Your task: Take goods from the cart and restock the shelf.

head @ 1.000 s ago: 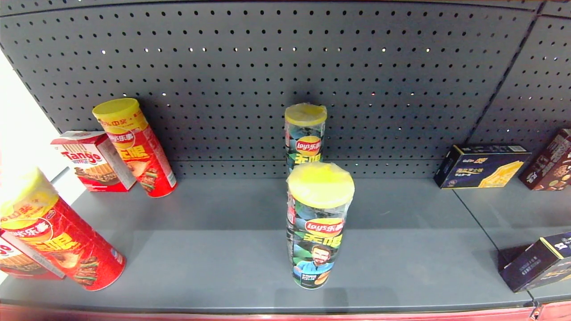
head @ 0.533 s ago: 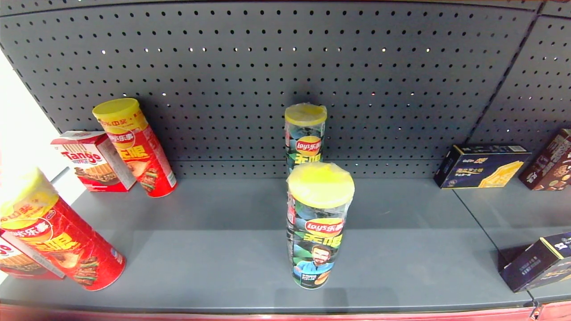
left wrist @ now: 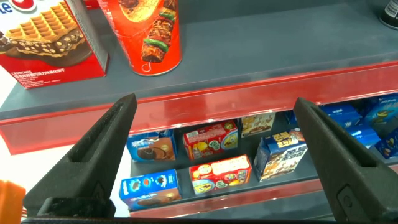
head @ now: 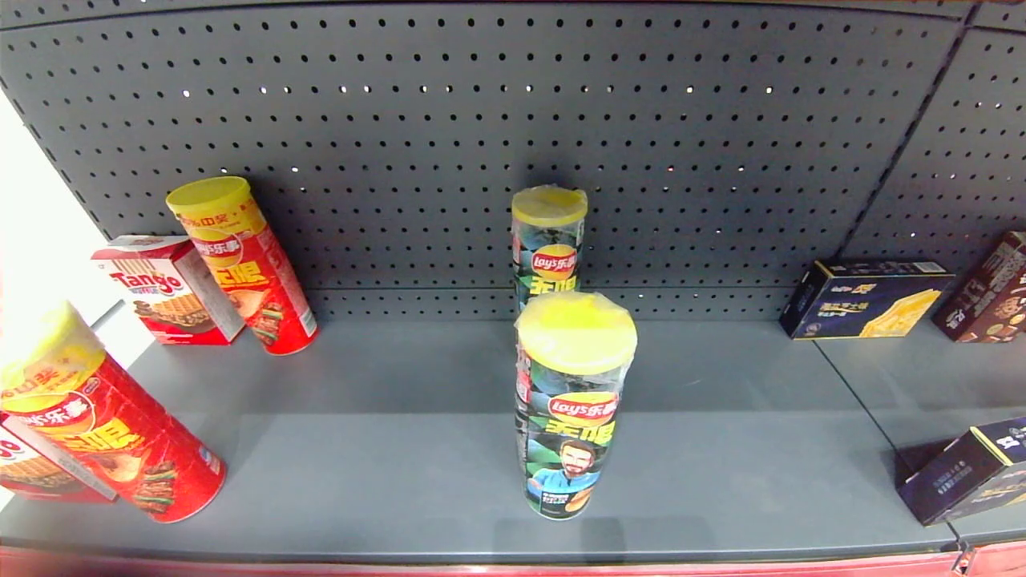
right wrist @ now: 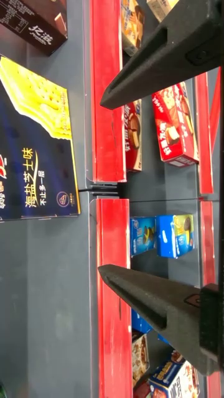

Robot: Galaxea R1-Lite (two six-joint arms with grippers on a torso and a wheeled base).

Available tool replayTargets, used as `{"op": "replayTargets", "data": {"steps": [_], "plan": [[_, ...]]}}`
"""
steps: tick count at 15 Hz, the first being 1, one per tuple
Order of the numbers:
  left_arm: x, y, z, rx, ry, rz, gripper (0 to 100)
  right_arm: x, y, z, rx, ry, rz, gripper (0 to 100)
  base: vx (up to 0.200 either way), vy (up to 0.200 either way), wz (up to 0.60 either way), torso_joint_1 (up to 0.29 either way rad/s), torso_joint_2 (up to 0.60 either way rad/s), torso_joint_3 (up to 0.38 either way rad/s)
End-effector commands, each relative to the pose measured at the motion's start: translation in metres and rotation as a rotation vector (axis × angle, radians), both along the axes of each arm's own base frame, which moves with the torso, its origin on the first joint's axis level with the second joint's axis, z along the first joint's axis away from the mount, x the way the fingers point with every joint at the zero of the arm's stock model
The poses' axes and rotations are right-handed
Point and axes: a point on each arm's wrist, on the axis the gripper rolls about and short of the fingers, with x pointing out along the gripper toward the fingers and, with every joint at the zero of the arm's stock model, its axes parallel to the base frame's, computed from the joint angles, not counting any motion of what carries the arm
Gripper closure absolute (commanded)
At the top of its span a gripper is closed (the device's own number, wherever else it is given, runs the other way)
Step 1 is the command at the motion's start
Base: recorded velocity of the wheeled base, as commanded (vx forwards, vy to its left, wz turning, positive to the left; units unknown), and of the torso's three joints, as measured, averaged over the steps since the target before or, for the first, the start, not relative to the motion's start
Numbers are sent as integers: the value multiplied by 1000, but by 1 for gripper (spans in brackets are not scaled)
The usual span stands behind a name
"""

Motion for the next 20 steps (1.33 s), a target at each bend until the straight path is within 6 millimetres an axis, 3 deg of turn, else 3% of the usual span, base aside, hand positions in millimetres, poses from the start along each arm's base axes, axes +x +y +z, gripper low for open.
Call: {"op": "replayTargets", "data": {"steps": [1,20], "plan": [[0,0,0,2,0,-1,0,0,0,0,0,1,-1,0,0,0,0,0,0,0],[0,0,0,-1,1,1,0,0,0,0,-2,1,-1,0,-21,0,0,0,0,0]]}}
